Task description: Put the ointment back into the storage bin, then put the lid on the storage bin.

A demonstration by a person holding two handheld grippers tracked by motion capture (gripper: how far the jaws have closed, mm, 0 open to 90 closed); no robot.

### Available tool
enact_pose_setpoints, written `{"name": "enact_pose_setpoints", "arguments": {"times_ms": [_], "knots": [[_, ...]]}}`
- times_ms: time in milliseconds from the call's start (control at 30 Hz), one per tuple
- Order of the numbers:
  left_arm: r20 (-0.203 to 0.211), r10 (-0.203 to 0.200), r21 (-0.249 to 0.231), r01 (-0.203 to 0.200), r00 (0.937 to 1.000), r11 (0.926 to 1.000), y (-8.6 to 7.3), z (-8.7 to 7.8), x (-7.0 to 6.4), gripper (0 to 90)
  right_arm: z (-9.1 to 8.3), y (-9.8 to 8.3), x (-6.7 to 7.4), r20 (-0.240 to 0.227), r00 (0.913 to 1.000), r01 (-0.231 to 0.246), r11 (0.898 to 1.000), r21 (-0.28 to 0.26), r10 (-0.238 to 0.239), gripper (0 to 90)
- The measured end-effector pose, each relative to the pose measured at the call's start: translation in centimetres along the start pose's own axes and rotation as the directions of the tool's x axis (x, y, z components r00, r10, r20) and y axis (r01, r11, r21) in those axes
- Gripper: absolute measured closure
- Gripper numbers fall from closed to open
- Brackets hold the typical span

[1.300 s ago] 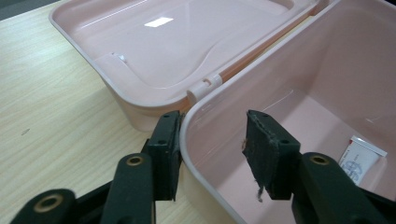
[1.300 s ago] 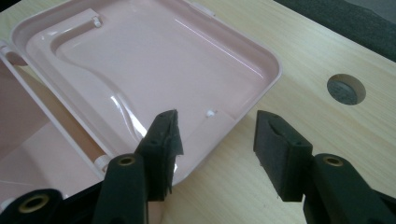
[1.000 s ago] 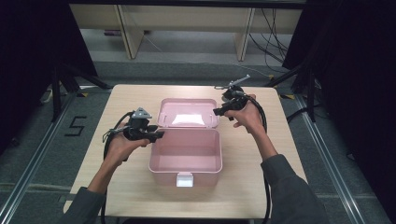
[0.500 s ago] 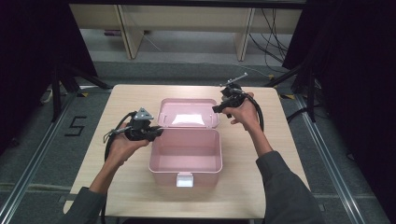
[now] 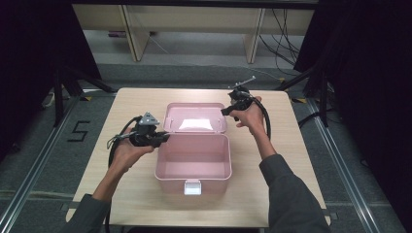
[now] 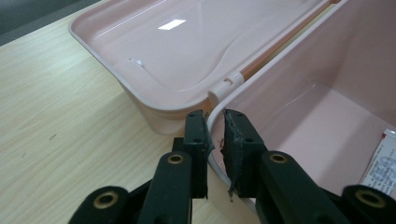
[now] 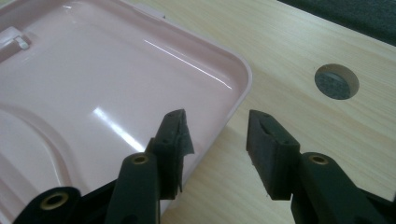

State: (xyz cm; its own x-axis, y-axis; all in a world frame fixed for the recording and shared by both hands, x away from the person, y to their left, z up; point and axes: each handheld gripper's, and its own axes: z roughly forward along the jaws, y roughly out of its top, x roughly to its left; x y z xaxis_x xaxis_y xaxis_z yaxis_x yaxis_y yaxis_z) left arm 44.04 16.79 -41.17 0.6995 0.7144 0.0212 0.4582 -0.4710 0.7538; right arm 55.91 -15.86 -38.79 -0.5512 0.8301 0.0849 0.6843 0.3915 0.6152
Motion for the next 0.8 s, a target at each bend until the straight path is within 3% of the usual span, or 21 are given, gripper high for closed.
{"name": "enact_pose_setpoints", "arguments": {"times_ms": [33,67,300,333,467,500,567,633,800], "knots": [[0.0,0.002,0.001,-0.002,1.0,1.0,0.0,0.0,0.0,79.0,0.2,0.0,-0.1,-0.001,0.9997,0.025,1.0,-0.008,-0.025,59.1],[0.0,0.001,0.0,-0.001,1.0,1.0,0.0,0.0,0.0,79.0,0.3,0.1,0.1,0.004,1.0,-0.006,1.0,0.001,0.006,59.3],[0.0,0.003,-0.003,-0.003,1.0,1.0,0.0,0.0,0.0,79.0,1.2,0.1,-0.1,0.019,0.9998,-0.006,1.0,0.014,0.005,59.8],[-0.001,0.008,-0.002,-0.008,1.0,1.0,0.0,0.0,0.0,79.0,1.2,0.1,0.2,0.016,0.9994,-0.031,0.999,0.018,0.031,59.8],[-0.01,0.016,-0.003,-0.016,0.9998,0.9999,0.0,0.0,0.0,79.0,1.4,0.3,0.3,0.031,0.9994,-0.015,0.999,0.028,0.014,59.9],[-0.017,0.002,-0.014,-0.002,0.9999,0.9999,-0.1,0.0,-0.2,79.0,1.6,0.3,0.3,0.047,0.9988,-0.014,1.0,0.02,0.014,60.1],[-0.002,0.012,-0.004,-0.012,0.9999,0.9999,0.0,0.0,-0.1,78.9,1.7,0.3,0.3,0.028,0.9992,-0.029,0.999,0.023,0.029,60.0],[-0.005,0.012,-0.005,-0.012,0.9999,0.9999,0.0,0.0,-0.1,79.0,1.9,0.3,0.2,0.056,0.9984,0.003,1.0,0.021,-0.004,59.8],[-0.007,0.014,-0.004,-0.014,0.9999,0.9999,0.0,0.0,-0.1,78.9,2.1,0.3,0.3,0.045,0.9976,-0.054,0.997,0.049,0.052,60.8]]}}
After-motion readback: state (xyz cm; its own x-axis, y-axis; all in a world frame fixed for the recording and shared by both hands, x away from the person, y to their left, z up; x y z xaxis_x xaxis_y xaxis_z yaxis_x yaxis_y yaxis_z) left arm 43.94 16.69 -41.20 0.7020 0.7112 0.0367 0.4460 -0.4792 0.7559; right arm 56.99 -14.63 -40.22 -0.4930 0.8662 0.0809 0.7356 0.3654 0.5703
